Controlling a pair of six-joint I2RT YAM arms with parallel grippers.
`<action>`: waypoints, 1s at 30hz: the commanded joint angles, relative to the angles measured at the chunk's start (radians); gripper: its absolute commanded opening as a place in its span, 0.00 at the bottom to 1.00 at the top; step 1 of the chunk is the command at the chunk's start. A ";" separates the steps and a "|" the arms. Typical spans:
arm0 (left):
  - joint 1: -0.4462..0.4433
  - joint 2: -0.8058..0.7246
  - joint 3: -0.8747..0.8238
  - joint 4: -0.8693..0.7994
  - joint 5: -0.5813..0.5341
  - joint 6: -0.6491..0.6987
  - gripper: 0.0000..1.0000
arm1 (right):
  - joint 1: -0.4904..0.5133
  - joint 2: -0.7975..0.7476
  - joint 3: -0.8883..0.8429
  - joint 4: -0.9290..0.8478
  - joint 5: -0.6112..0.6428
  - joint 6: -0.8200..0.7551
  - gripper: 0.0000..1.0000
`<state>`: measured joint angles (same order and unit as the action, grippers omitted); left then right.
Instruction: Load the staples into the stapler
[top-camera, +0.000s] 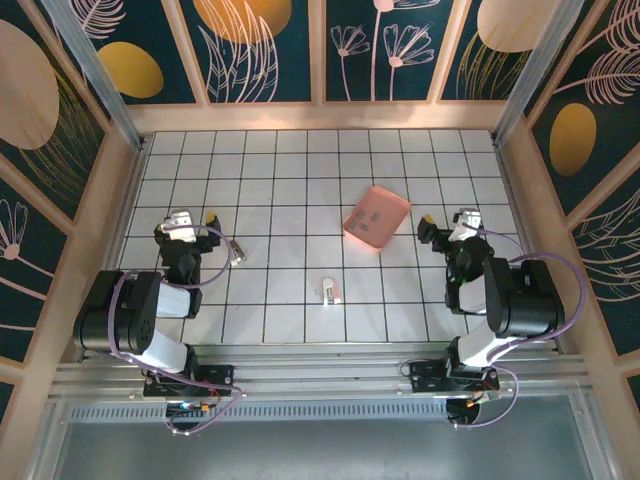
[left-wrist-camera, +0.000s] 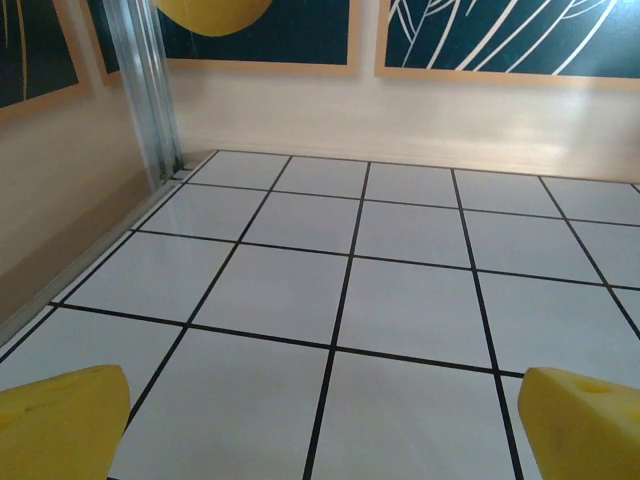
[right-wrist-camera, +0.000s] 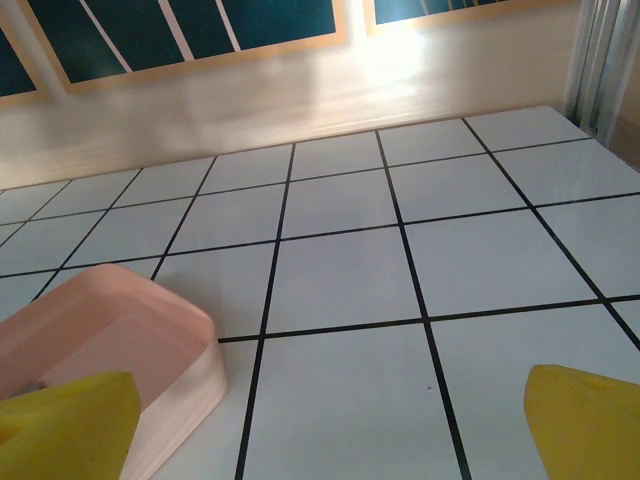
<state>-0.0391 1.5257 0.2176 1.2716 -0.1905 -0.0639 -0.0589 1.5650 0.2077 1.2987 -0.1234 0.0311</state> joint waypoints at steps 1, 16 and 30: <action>0.005 -0.007 0.011 0.017 0.006 -0.001 0.99 | 0.006 0.001 0.004 0.043 0.014 -0.020 0.99; 0.005 -0.004 0.017 0.008 0.009 -0.004 0.99 | -0.001 0.001 0.005 0.042 0.025 -0.009 0.99; 0.005 -0.124 0.080 -0.218 0.072 0.020 0.99 | -0.001 -0.191 -0.024 -0.076 0.084 0.012 0.99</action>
<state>-0.0391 1.4799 0.2325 1.2030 -0.1604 -0.0563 -0.0589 1.4750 0.1688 1.2884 -0.0341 0.0467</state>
